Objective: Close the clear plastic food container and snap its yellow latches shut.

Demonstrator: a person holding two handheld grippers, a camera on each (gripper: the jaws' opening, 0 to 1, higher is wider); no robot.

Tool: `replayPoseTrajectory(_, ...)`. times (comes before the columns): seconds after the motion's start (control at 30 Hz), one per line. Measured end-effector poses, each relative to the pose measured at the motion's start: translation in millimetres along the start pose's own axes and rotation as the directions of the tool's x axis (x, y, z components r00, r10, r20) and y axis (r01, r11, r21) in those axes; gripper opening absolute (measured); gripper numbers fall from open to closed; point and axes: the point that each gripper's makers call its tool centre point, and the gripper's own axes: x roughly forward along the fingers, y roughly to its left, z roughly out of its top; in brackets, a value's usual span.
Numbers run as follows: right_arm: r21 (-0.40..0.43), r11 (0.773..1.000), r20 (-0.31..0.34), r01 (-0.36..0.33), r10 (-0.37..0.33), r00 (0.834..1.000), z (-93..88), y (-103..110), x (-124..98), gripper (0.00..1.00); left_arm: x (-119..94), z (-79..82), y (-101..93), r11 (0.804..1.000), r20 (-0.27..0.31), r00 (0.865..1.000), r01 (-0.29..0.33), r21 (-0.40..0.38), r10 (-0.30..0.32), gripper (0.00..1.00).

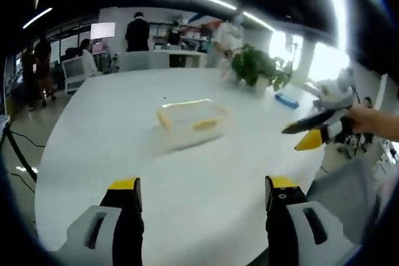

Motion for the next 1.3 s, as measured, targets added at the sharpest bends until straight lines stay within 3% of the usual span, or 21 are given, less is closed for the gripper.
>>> replayPoseTrajectory(0.53, 0.044, 0.998, 0.006, 0.041, -0.041, 0.999, -25.5, -9, -25, 0.77, -8, 0.0, -12.9, 1.0, 0.029, 1.0, 0.001, -0.004, -0.001, 0.8)
replayPoseTrajectory(0.6, 0.054, 0.998, 0.006, 0.042, -0.042, 0.999, -28.2, -9, -27, 0.77, -9, -0.7, -10.3, 1.0, 0.03, 0.999, -0.024, -0.002, 0.024, 0.81)
replayPoseTrajectory(1.3, 0.061, 0.998, -0.019, 0.02, -0.018, 1.0, -37.7, 1, -20, 0.76, -3, -4.7, -9.6, 0.999, 0.024, 1.0, -0.012, -0.043, 0.013, 0.8)
